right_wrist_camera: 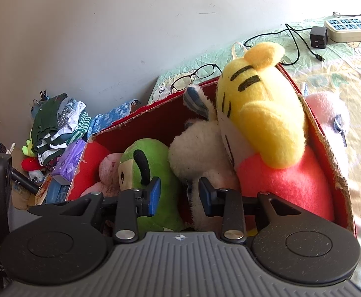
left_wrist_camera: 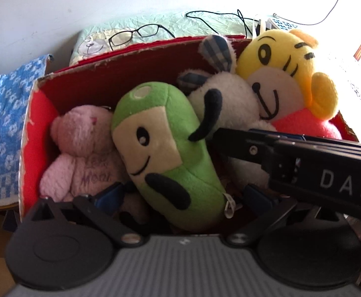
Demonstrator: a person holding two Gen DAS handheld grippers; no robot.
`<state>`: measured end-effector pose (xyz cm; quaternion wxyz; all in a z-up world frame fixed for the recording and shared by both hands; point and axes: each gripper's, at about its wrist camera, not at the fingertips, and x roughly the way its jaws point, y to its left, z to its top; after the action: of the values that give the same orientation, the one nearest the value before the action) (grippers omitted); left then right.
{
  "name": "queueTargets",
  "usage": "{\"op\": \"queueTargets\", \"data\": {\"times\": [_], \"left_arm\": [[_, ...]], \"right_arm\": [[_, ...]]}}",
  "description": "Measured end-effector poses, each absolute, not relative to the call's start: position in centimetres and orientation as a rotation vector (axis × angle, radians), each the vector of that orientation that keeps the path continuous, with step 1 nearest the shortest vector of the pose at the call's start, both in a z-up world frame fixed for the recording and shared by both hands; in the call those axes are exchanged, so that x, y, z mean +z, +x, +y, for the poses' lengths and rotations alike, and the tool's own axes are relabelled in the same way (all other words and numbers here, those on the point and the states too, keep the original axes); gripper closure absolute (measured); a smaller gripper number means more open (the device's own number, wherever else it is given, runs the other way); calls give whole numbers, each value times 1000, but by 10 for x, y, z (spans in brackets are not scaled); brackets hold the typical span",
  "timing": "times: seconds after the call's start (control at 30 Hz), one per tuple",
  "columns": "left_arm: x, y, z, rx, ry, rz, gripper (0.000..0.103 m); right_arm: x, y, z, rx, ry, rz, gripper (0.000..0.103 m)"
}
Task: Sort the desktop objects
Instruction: 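Open the right tool to release the green bean plush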
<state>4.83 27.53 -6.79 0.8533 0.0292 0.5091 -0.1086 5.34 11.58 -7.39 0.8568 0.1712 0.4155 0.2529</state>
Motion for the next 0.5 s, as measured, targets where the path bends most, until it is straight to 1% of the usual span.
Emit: {"op": "queueTargets", "data": {"times": [0.5], "left_arm": [[-74,46,275,-234,45,1056,0]], "right_arm": [[-79,52,122,522,316,892,67]]}}
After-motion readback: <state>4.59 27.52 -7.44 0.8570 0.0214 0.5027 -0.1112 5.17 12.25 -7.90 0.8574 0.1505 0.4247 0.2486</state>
